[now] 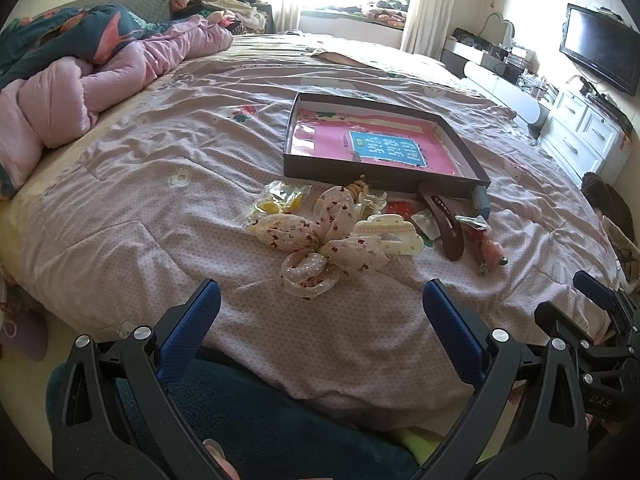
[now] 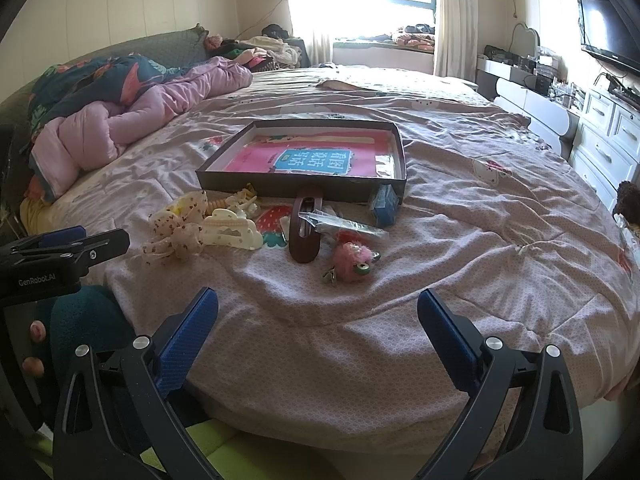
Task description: Organize jewelry
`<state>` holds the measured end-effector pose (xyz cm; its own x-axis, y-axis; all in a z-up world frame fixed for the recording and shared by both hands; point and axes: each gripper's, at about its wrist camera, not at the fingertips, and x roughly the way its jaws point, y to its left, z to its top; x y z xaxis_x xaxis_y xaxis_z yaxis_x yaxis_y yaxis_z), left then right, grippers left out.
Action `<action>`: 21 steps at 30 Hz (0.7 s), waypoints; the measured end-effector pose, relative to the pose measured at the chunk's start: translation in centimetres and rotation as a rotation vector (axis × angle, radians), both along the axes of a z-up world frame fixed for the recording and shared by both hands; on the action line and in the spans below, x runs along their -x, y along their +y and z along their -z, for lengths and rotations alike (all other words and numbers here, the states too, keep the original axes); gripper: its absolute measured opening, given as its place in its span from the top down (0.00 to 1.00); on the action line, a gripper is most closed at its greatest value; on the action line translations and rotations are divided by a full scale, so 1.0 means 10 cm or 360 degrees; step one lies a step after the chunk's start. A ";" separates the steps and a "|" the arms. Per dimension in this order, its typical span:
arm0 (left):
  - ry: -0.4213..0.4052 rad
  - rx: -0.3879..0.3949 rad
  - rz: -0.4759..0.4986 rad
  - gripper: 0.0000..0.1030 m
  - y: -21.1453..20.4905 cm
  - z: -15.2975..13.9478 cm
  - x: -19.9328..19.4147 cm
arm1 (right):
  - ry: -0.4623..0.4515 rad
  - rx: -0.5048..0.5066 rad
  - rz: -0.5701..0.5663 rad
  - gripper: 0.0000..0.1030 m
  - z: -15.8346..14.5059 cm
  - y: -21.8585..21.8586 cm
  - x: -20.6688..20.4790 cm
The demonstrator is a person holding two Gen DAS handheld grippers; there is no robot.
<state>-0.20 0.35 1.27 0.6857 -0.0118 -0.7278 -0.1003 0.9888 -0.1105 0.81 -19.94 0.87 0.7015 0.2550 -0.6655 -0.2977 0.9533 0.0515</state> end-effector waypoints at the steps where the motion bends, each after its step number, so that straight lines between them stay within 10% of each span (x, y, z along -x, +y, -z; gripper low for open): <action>1: -0.0002 -0.0001 0.0001 0.10 0.00 -0.01 -0.01 | 0.0000 0.0001 -0.0002 0.06 0.00 0.01 0.00; 21: -0.0006 0.0021 -0.0006 0.10 0.08 0.10 -0.15 | 0.0018 0.0022 -0.0087 0.06 0.03 0.05 -0.22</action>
<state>1.33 1.18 0.30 0.6887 -0.0187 -0.7248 -0.1034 0.9869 -0.1237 3.01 -19.43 0.56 0.6790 0.2833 -0.6772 -0.3486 0.9363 0.0422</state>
